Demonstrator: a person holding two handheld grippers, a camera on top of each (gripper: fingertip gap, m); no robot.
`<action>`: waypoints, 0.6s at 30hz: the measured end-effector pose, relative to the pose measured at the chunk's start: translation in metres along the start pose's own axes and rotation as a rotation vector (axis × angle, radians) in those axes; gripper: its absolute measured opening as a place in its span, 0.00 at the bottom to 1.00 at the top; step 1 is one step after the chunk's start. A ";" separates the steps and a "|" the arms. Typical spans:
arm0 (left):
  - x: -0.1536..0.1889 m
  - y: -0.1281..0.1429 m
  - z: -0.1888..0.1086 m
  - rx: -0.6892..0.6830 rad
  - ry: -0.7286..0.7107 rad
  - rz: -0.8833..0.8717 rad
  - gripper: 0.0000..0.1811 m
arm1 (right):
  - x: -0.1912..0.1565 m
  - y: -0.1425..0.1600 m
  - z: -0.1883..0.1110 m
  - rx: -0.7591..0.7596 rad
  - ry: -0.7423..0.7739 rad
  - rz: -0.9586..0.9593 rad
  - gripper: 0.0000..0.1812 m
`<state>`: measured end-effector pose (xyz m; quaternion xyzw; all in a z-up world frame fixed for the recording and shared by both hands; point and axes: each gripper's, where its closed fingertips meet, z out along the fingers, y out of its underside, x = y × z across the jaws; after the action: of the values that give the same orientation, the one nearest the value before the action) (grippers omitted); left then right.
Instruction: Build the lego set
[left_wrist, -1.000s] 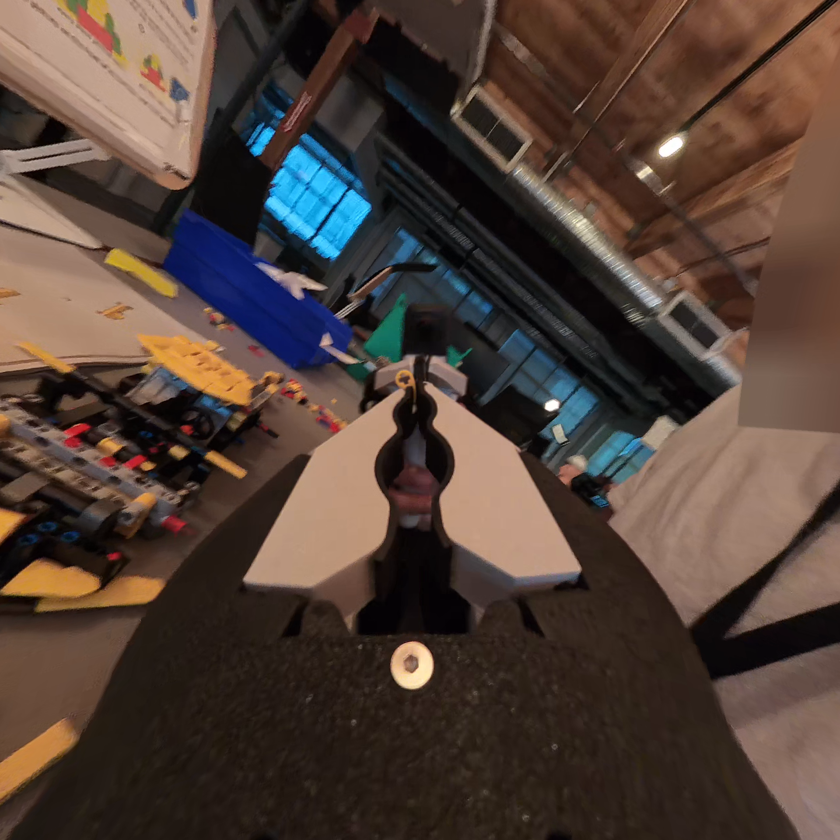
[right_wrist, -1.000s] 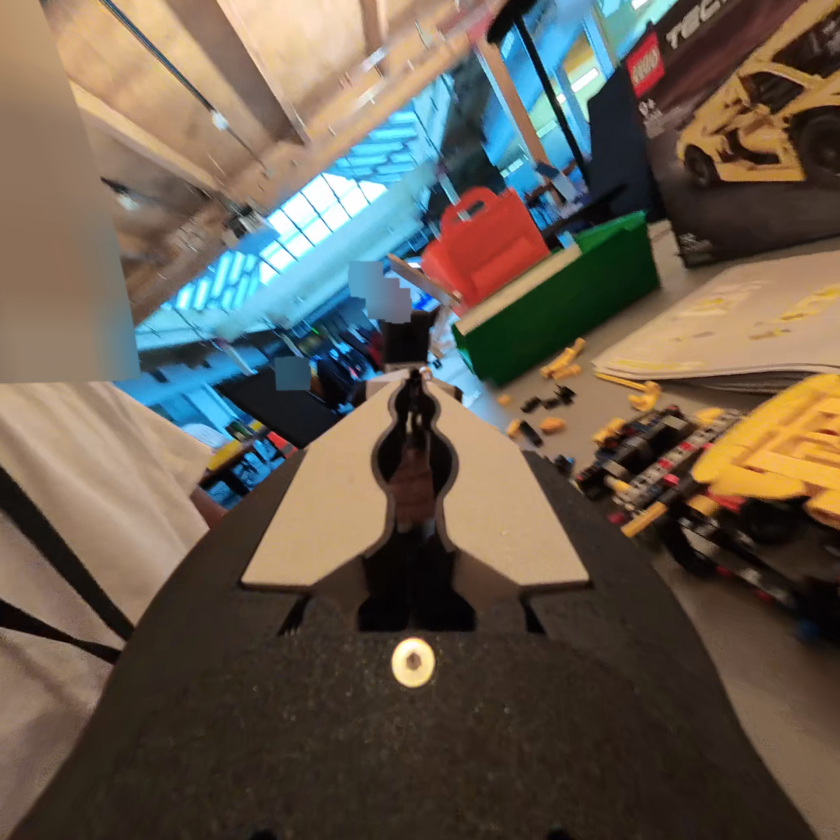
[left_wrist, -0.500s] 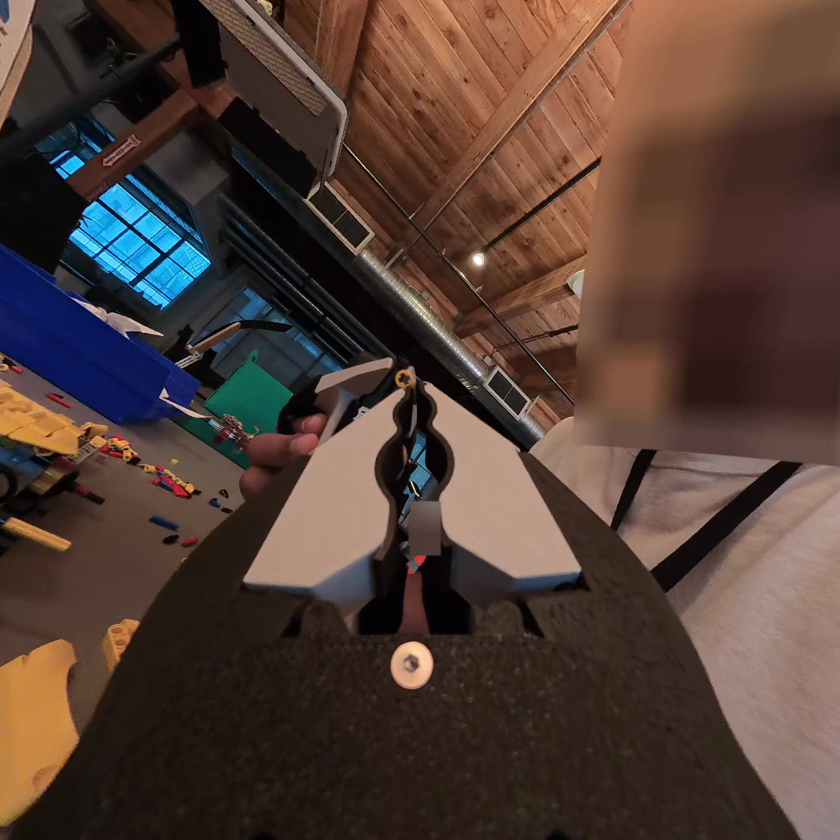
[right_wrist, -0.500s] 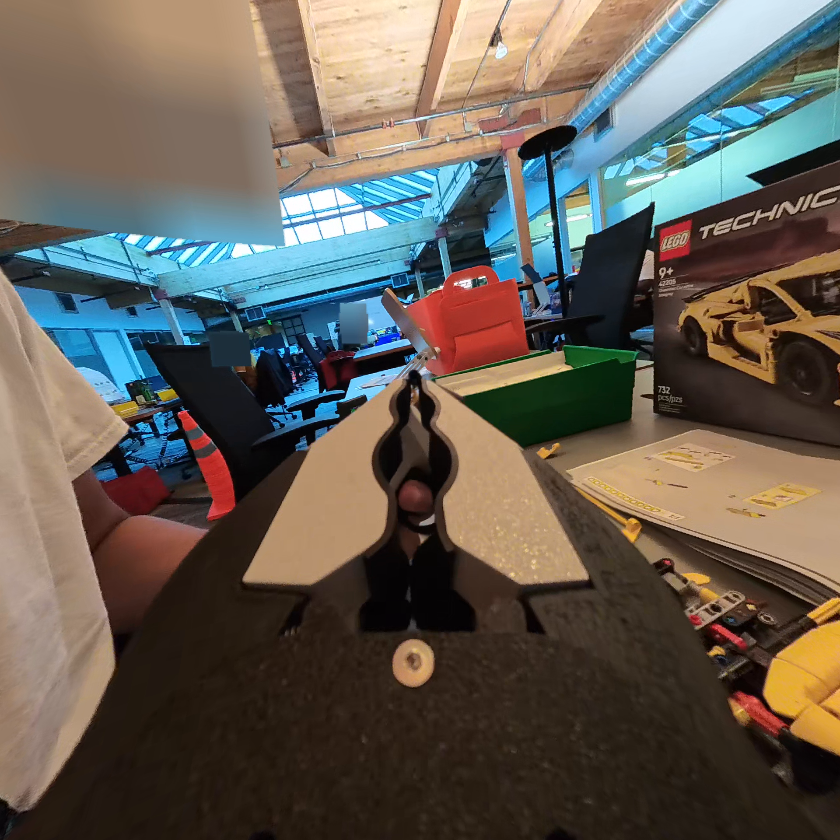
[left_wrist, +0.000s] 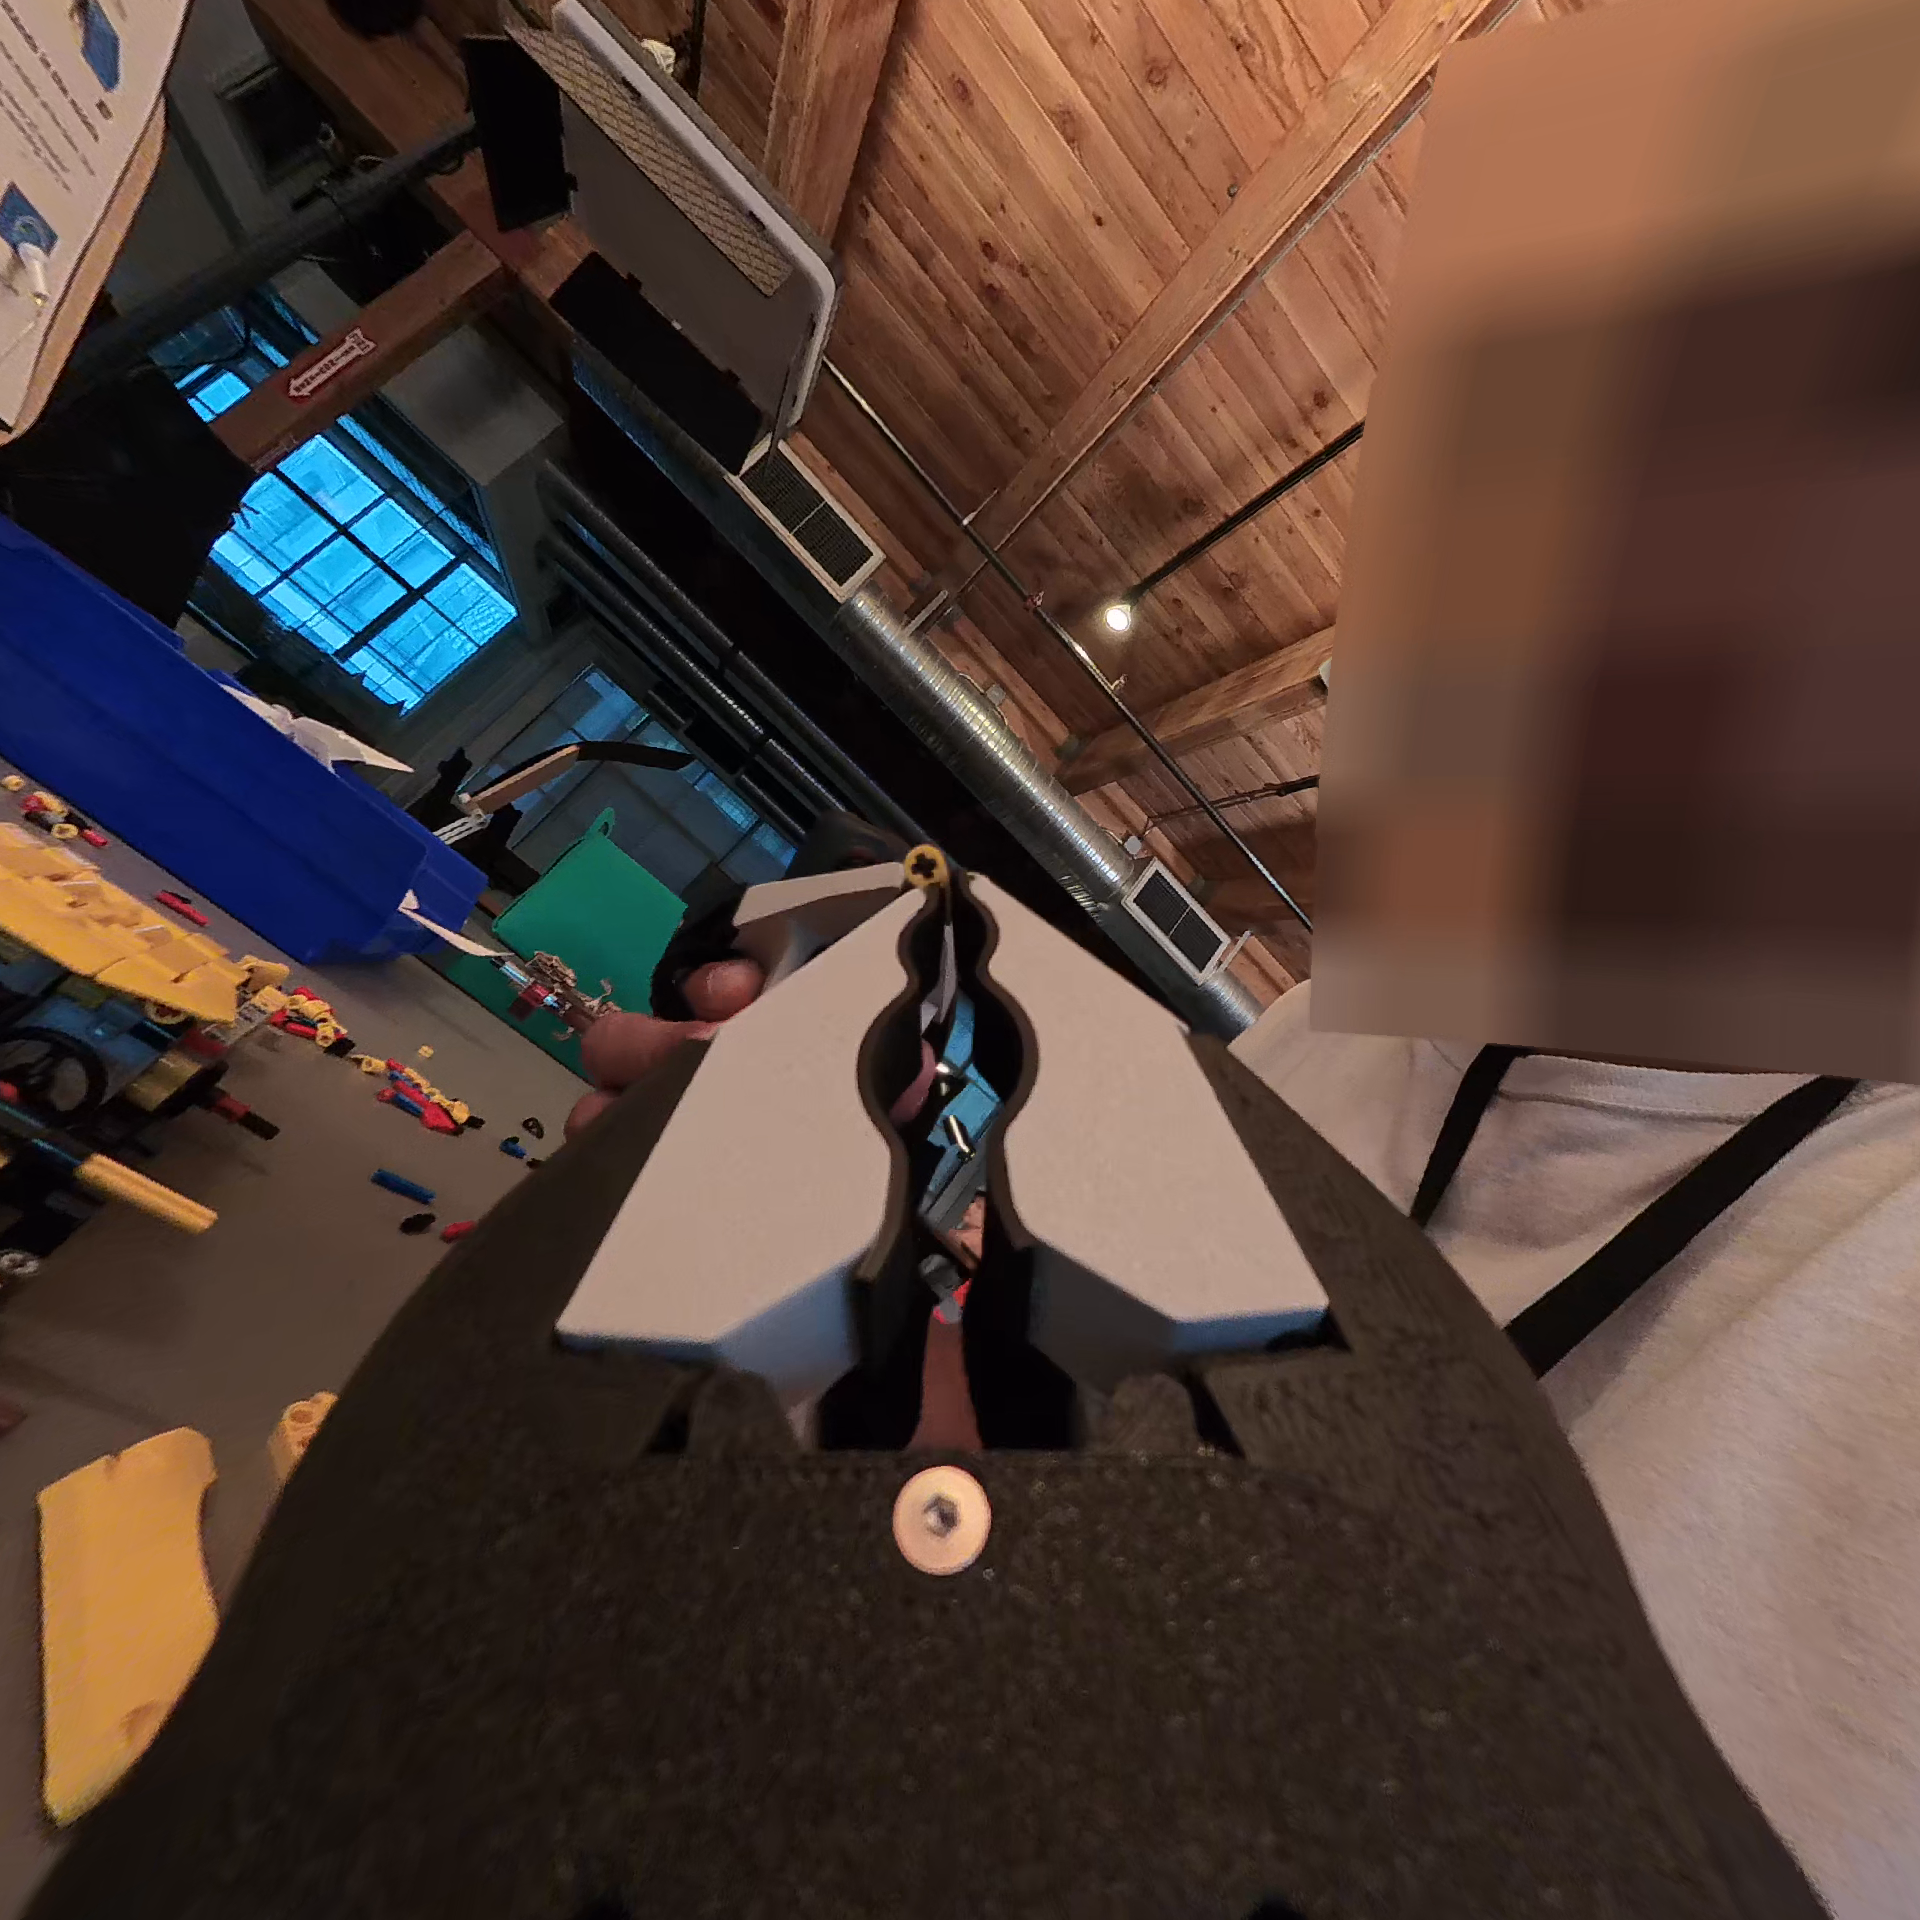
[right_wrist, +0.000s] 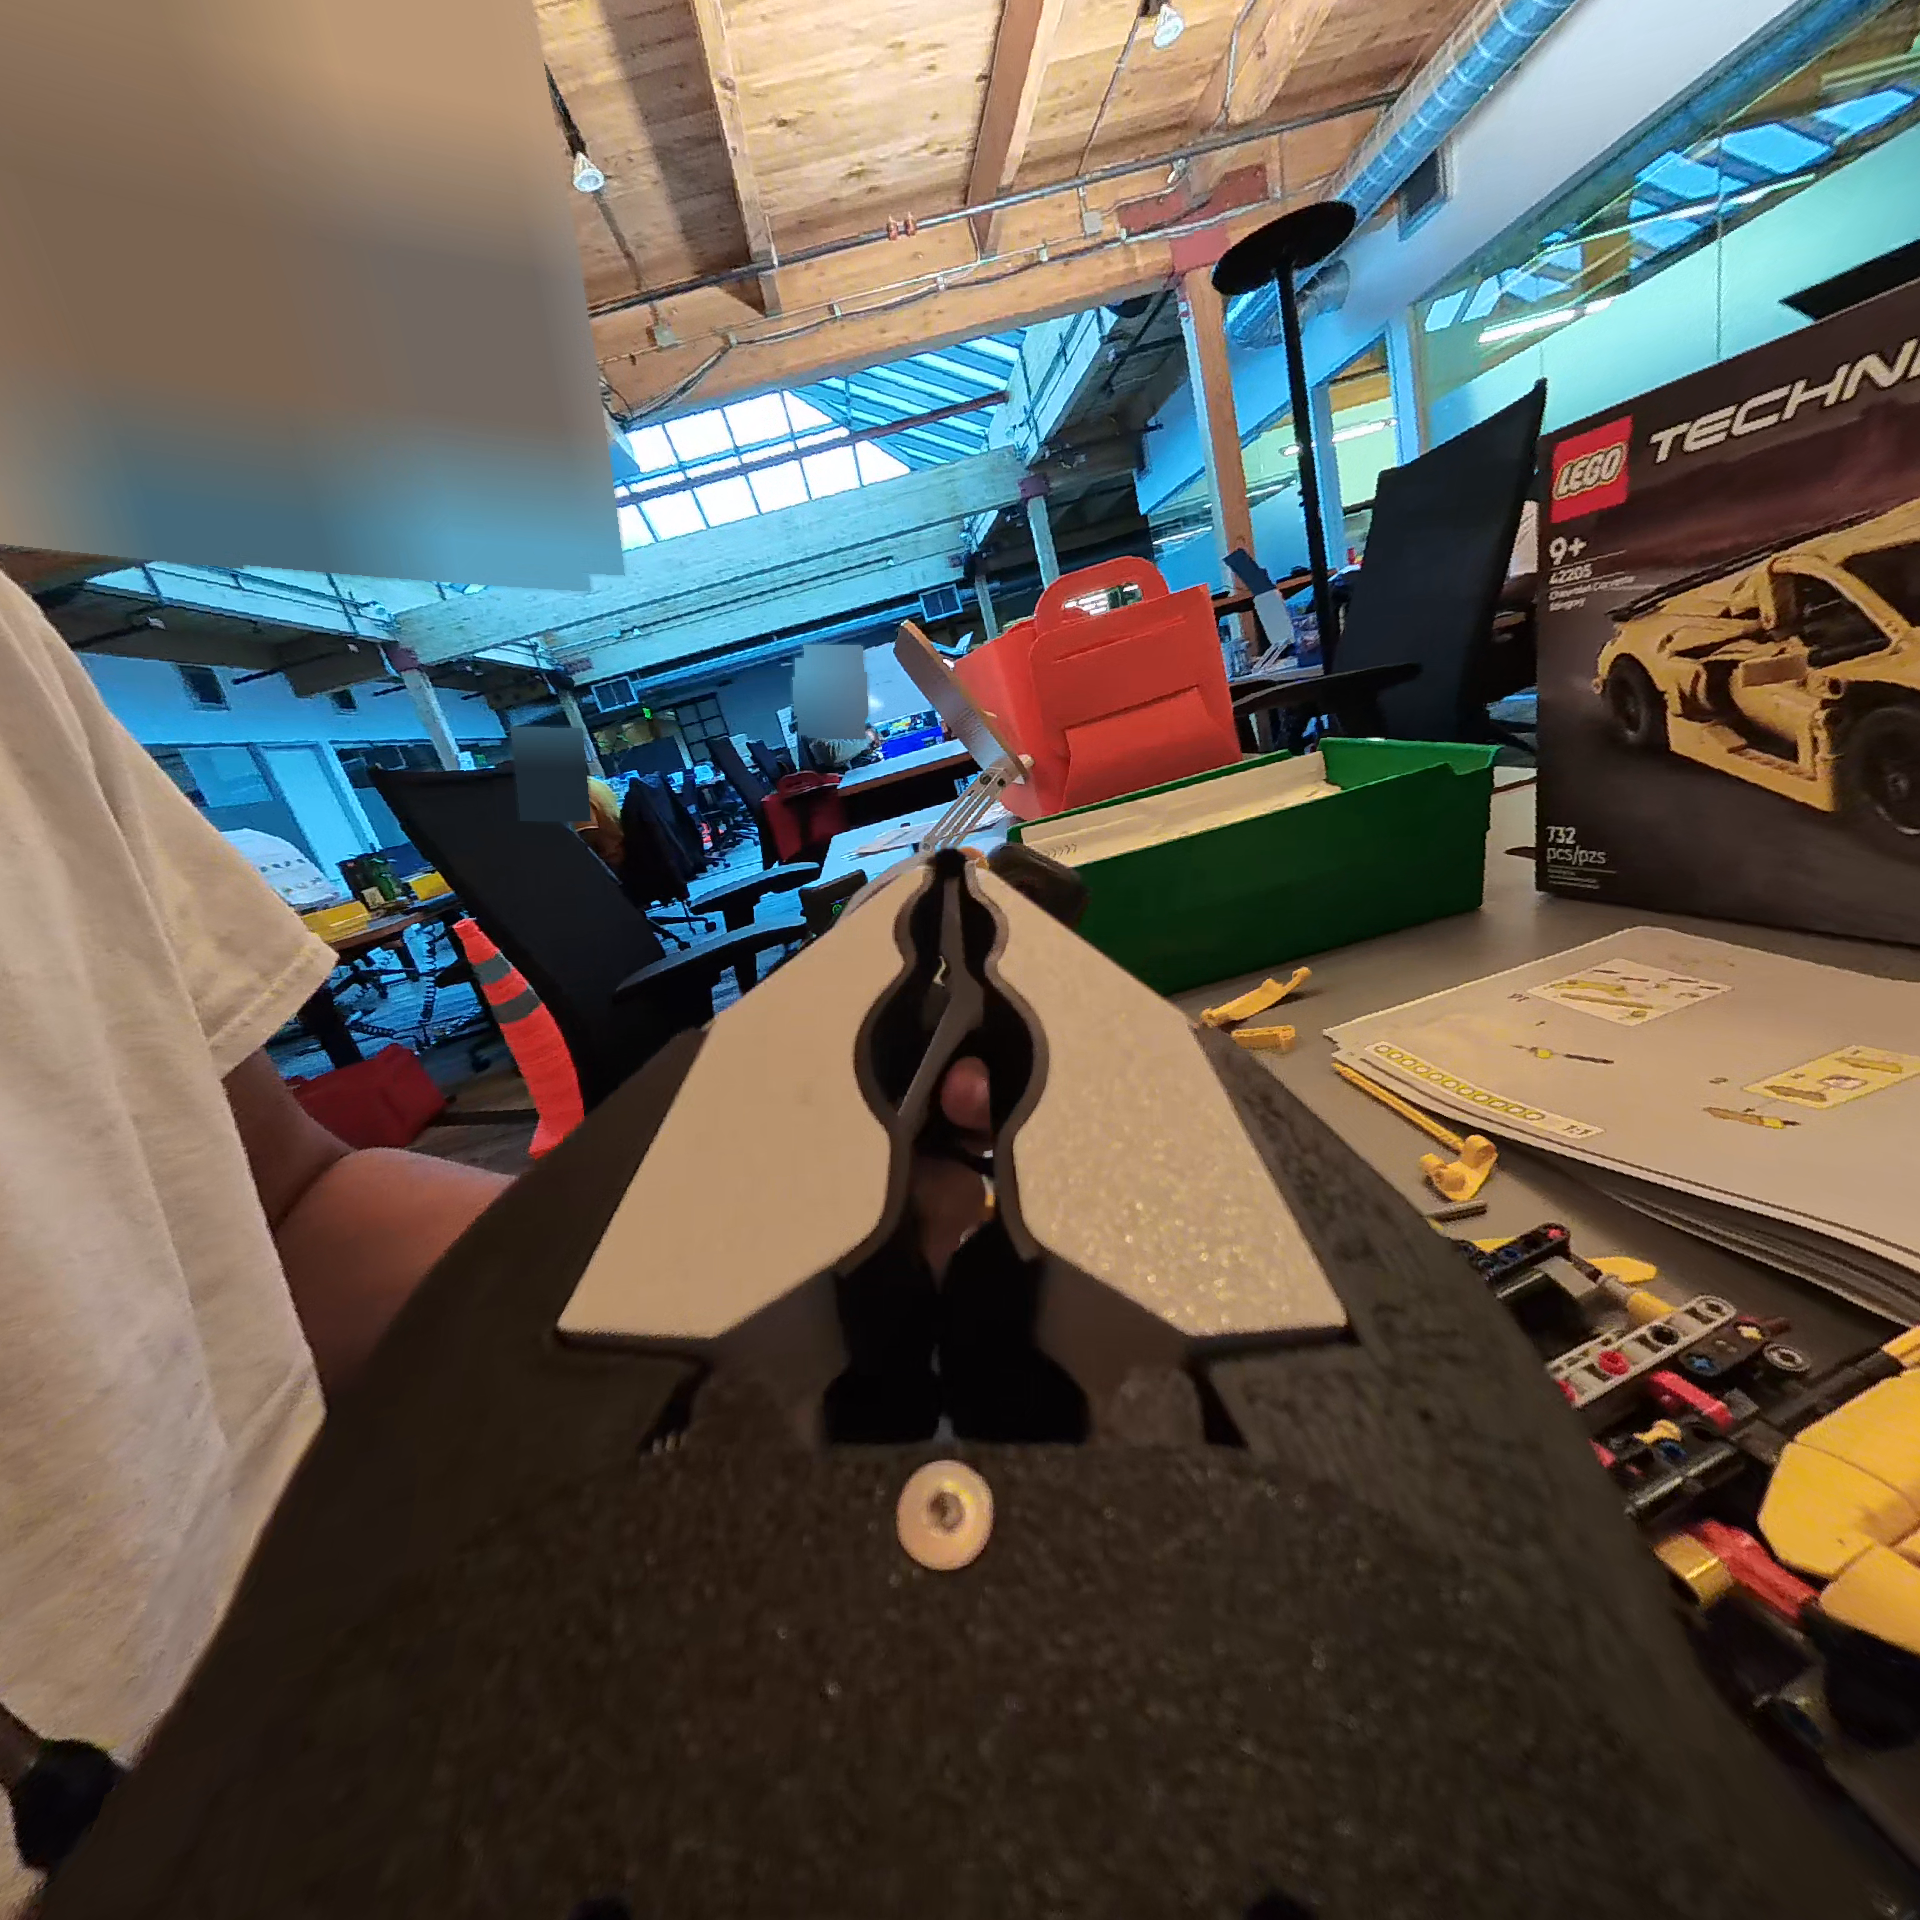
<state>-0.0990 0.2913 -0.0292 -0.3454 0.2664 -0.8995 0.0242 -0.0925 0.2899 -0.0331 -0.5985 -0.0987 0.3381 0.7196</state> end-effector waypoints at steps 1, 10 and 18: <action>-0.002 0.001 0.000 -0.007 -0.010 0.003 0.00 | 0.001 0.000 -0.001 -0.001 0.003 0.008 0.01; -0.025 0.021 0.003 -0.152 -0.220 0.173 0.00 | 0.053 0.060 -0.133 -0.875 0.246 -0.179 0.01; -0.029 0.033 0.006 -0.216 -0.249 0.201 0.01 | 0.044 0.087 -0.236 -1.319 0.327 -0.108 0.01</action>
<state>-0.0778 0.2671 -0.0591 -0.4263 0.3894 -0.8091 0.1093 0.0374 0.1341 -0.1880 -0.9496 -0.2038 0.0761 0.2256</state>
